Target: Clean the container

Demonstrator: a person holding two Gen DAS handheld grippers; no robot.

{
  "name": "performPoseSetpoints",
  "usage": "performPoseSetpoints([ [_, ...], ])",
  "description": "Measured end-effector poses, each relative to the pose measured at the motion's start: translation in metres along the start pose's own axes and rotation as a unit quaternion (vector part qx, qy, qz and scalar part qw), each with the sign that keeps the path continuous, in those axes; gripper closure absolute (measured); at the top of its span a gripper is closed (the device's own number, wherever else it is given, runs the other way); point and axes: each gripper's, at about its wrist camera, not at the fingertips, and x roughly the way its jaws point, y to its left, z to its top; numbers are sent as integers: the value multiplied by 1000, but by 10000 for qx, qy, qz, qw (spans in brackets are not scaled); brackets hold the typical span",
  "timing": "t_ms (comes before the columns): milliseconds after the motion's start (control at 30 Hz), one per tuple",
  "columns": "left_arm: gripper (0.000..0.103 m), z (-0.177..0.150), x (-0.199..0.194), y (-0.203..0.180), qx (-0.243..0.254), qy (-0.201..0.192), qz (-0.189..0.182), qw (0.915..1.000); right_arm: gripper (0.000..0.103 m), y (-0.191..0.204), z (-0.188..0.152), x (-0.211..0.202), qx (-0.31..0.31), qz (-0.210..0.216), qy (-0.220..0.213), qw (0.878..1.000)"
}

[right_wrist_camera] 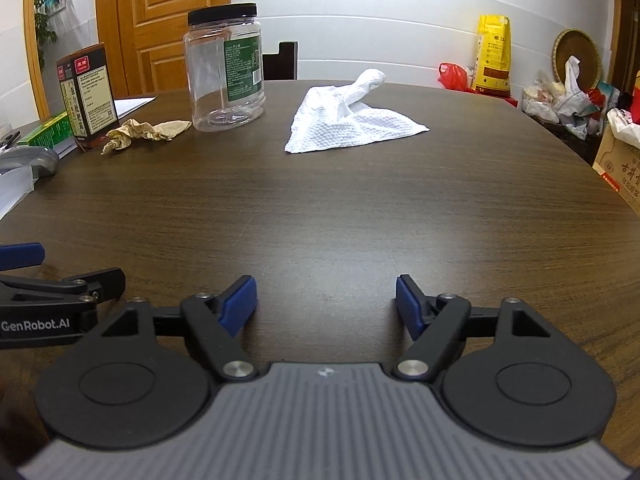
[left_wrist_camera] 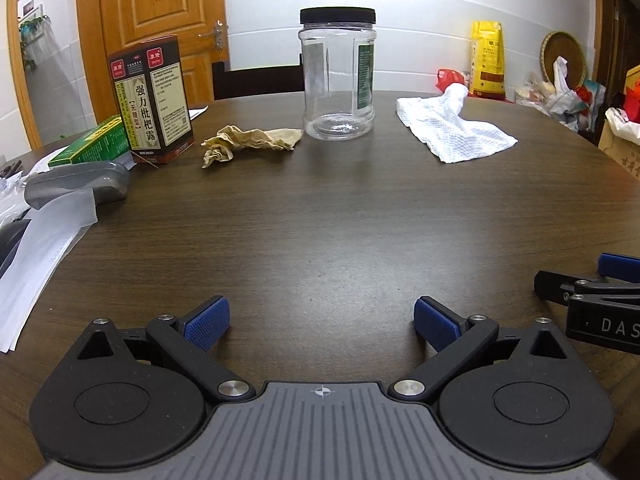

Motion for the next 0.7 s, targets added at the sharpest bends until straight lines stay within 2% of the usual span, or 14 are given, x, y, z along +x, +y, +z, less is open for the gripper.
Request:
performPoseSetpoints([
  [133,0,-1,1,2,-103,-12,-3,9999,18,-1,1,3,-10,74,12,10000],
  [200,0,0,2,2,-108,-12,-4,9999,5,0,2,6,-93,175,78,9998],
  [267,0,-1,1,-3,-111,-8,8,9999,1,2,2,8,-153,225,126,9996],
  [700,0,0,3,-1,-121,-5,-21,9999,0,3,1,9,-152,241,137,9995],
])
